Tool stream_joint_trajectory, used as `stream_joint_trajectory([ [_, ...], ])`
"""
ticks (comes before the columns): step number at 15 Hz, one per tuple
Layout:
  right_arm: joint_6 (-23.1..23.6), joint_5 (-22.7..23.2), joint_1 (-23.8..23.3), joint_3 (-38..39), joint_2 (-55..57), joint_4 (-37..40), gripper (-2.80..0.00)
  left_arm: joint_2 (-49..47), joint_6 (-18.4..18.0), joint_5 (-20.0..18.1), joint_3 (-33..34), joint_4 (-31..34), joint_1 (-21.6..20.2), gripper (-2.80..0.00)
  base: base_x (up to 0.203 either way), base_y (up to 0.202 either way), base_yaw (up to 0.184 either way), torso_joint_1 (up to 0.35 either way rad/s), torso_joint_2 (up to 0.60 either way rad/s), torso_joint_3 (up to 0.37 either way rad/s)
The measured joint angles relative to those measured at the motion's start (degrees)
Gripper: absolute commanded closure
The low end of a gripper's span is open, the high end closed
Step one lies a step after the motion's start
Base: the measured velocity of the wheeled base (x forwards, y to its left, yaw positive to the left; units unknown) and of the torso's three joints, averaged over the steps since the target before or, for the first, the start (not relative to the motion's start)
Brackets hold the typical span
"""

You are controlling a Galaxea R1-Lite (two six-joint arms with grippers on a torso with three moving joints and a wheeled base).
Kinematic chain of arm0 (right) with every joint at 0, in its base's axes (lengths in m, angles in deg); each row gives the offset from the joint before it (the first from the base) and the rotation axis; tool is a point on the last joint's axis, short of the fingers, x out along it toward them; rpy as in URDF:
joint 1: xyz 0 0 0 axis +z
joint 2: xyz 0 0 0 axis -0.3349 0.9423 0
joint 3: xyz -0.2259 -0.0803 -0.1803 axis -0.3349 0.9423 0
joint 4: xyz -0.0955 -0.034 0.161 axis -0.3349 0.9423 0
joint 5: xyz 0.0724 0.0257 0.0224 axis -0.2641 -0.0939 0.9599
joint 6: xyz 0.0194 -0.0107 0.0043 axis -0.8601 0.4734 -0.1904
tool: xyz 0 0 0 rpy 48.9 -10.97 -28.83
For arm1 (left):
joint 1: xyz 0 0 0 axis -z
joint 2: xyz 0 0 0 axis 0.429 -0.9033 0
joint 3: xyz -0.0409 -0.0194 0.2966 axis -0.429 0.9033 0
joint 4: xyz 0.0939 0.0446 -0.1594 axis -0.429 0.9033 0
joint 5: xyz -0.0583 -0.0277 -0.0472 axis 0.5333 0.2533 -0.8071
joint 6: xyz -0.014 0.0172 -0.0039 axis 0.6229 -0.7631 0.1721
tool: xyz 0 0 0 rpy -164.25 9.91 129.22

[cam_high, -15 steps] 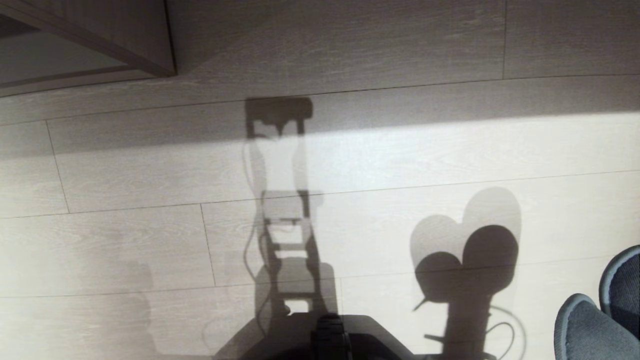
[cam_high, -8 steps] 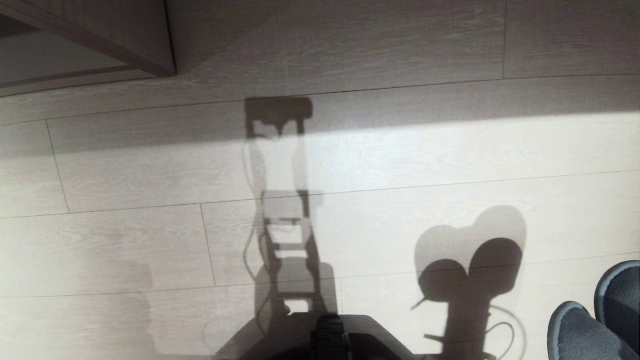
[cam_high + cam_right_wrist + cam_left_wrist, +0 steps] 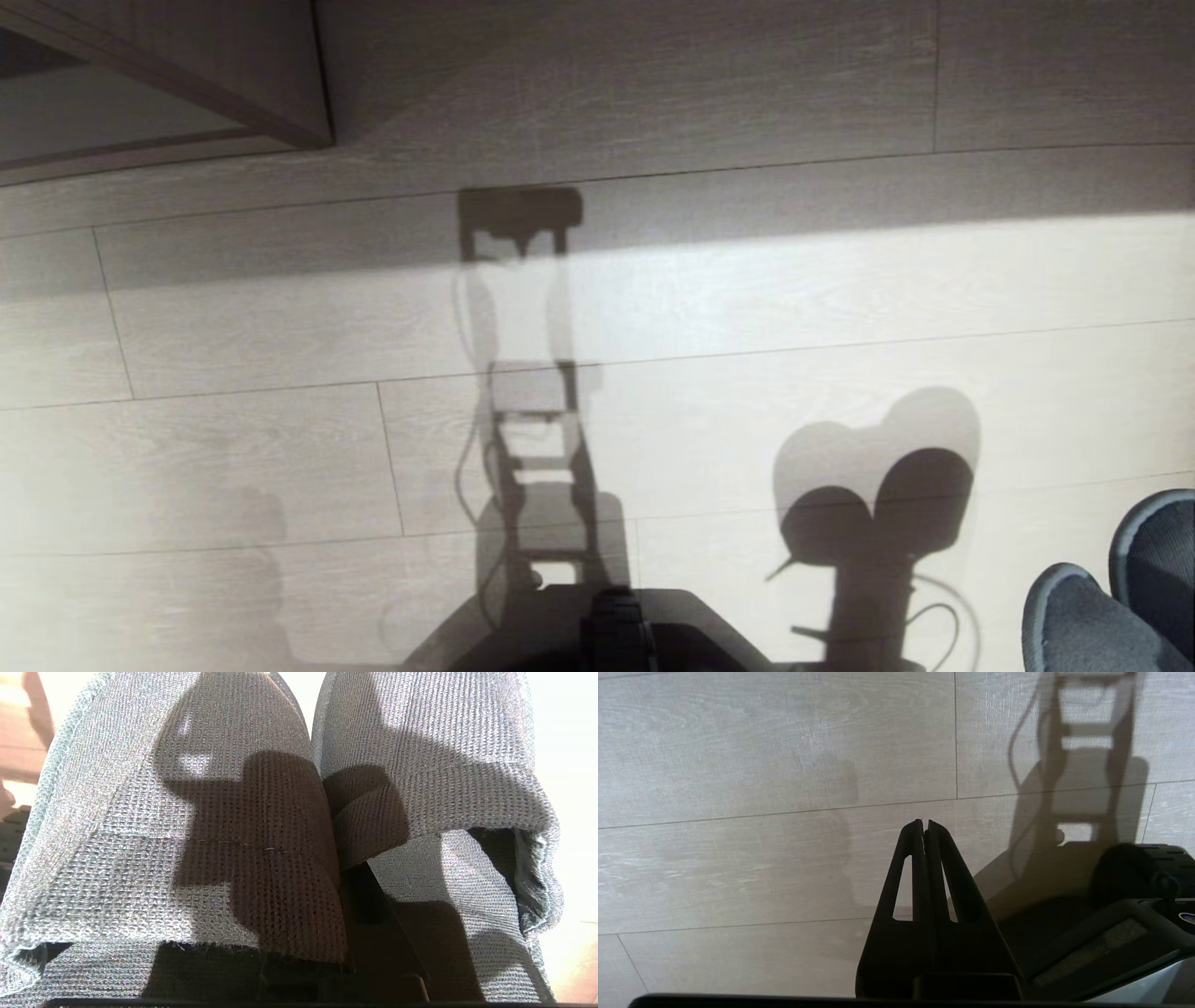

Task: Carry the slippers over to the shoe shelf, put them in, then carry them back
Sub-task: Place the slippers into the shoe cabinet

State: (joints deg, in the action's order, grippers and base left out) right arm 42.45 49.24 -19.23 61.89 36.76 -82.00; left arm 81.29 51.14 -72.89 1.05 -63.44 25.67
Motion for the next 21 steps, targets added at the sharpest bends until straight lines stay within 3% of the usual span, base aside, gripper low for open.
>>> stream_joint_trajectory([
  [4,-2.43,-0.58,0.0,0.0,0.02,0.11,0.0,0.0,0.01,-0.01,0.0,0.02,0.0,0.0,0.0,0.0,0.0,0.003,0.0,0.197],
  [21,-2.54,-0.63,0.0,0.0,0.05,0.08,0.0,0.1,0.01,0.0,0.0,-0.09,0.0,0.0,0.0,0.0,0.0,0.001,0.0,0.201],
])
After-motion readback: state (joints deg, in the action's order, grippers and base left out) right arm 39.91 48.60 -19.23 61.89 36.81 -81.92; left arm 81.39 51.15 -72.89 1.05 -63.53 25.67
